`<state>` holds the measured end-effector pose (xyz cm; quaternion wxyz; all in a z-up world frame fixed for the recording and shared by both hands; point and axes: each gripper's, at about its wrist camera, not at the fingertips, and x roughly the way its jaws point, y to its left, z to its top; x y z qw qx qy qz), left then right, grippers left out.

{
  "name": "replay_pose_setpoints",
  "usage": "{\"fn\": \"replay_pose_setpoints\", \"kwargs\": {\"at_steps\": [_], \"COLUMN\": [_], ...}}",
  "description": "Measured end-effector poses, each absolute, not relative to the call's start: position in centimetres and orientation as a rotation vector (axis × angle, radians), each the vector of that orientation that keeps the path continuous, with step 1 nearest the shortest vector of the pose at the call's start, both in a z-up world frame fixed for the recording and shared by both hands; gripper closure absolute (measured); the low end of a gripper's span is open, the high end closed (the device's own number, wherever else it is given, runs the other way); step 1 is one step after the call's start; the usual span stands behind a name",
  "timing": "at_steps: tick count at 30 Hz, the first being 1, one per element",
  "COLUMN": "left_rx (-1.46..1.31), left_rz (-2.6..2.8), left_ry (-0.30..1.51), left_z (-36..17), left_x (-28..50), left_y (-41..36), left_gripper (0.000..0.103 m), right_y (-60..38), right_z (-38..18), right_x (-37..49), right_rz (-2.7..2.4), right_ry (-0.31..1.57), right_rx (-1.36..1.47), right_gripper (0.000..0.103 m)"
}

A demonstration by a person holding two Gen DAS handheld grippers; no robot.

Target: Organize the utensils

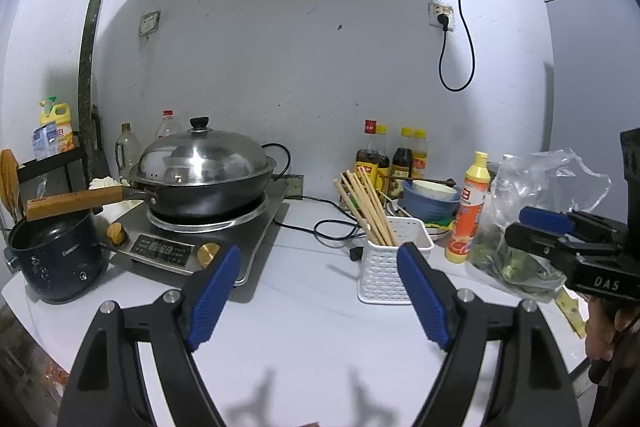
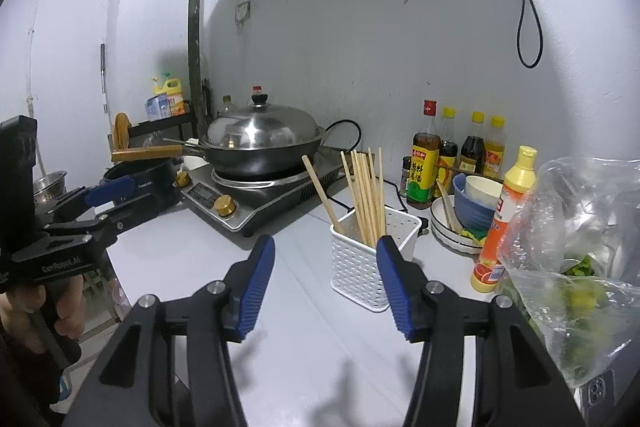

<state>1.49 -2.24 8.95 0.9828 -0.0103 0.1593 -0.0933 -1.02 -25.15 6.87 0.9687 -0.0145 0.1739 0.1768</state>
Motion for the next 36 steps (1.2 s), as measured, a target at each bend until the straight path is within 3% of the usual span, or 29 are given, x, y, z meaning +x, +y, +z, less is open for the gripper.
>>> {"fn": "replay_pose_setpoints", "kwargs": {"at_steps": [36], "left_rx": [-0.018], "left_rz": [-0.216], "left_ry": [0.327], "left_z": [8.7], "left_x": [2.2], "left_y": [-3.6], "left_gripper": [0.022], "right_y": [-27.6], "right_z": [5.5], "right_x": [-0.3], "right_rz": [0.339], "right_ry": [0.368], "right_rx": [0.001], "right_gripper": [0.049]}}
